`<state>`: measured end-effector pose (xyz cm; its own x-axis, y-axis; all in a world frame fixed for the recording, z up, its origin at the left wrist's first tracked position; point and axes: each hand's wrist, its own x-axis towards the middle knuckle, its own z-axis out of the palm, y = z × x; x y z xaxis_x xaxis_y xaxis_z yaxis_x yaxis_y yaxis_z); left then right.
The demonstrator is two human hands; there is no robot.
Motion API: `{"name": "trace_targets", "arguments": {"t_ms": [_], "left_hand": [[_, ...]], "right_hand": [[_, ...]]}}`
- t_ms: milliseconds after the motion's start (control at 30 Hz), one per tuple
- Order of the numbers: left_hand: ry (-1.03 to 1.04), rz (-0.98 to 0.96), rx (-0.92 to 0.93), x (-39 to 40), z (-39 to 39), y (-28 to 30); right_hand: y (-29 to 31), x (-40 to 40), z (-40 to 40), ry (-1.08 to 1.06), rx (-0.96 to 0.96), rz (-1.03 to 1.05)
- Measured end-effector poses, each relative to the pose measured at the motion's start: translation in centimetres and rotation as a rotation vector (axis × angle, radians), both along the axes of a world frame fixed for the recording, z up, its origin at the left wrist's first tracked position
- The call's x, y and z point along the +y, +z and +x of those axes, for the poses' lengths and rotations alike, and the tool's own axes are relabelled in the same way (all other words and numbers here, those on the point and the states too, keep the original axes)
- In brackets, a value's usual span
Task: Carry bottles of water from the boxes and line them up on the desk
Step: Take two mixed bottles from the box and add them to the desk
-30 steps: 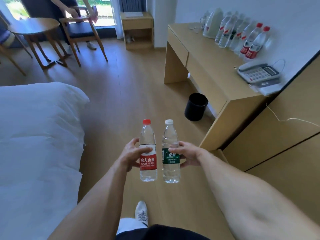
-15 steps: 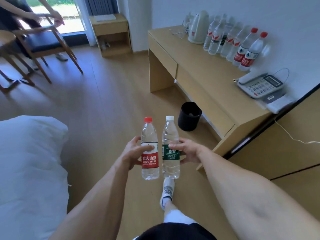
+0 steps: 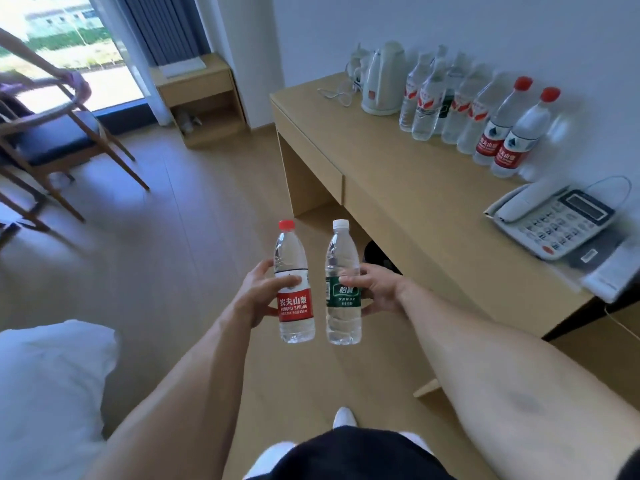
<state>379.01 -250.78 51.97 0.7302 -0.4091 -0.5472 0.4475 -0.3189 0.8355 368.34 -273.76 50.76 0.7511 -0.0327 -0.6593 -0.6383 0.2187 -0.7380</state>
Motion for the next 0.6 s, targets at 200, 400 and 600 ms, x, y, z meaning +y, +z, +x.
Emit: {"name": "trace_targets", "arguments": {"t_ms": [200, 400, 600], "left_hand": [[-0.131, -0.071, -0.047, -9.2, 6.7, 3.2], [-0.335, -0.108, -0.090, -18.9, 11.6, 4.4], [-0.559, -0.150, -0.065, -28.0, 16.4, 3.7]], "right_hand": [[3.3, -7.4, 3.8, -0.126, -0.075, -0.020], [5.2, -14.3, 5.0, -0.292, -0.095, -0.145], [4.8, -20.0, 5.8, -0.486, -0.070, -0.199]]}}
